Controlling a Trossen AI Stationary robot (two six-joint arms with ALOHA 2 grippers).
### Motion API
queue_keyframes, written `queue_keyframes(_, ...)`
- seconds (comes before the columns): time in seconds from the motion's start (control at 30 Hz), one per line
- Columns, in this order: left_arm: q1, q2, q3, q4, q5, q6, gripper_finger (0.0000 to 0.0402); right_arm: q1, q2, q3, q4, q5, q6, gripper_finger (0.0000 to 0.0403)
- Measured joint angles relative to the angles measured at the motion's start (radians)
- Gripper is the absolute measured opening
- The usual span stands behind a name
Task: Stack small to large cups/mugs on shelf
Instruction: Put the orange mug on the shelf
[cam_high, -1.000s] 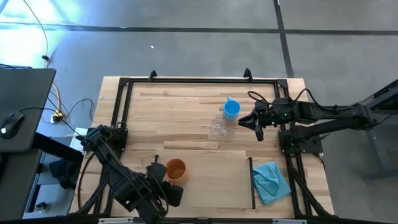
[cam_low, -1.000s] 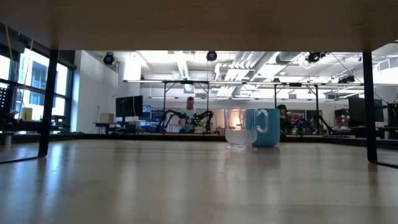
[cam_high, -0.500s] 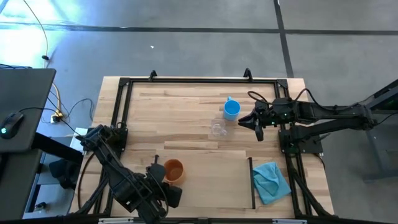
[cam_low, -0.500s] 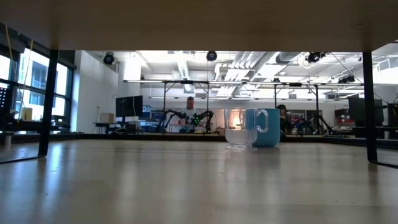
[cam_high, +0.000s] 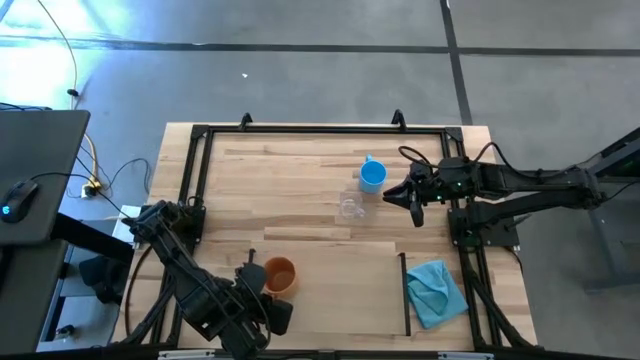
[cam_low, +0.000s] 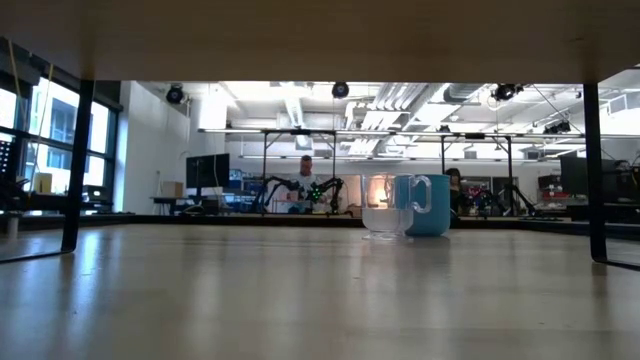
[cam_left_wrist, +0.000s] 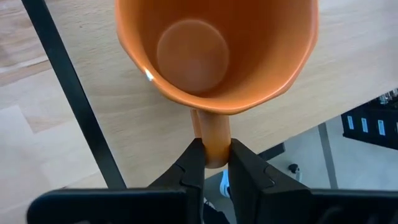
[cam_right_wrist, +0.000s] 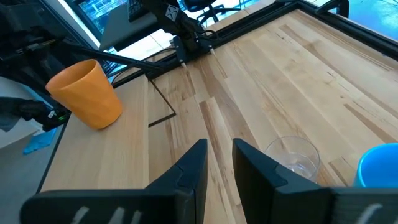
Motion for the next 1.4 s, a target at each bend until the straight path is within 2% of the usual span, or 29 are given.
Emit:
queue_keyframes(0.2,0.0,0.0,0.0,0.0,0.0,0.007,0.0032,0.0,0.0,0.0,0.0,0.0,-0.007,0.0067)
queue_keyframes(0.4,0.0,0.0,0.0,0.0,-0.003,0.008,0.0059,0.0,0.0,0.0,0.0,0.0,-0.01,0.0067)
queue_keyframes(0.7,-0.001,0.0,0.001,0.002,-0.008,0.007,0.0043,0.0,0.0,0.0,0.0,0.0,-0.01,0.0067)
queue_keyframes(1.03,-0.004,0.0,0.002,0.008,-0.011,0.008,0.0112,0.0,0.0,0.0,0.0,0.0,-0.017,0.0067)
queue_keyframes(1.4,-0.016,0.0,0.002,0.032,-0.007,0.017,0.0124,0.0,0.0,0.0,0.0,0.0,-0.018,0.0067)
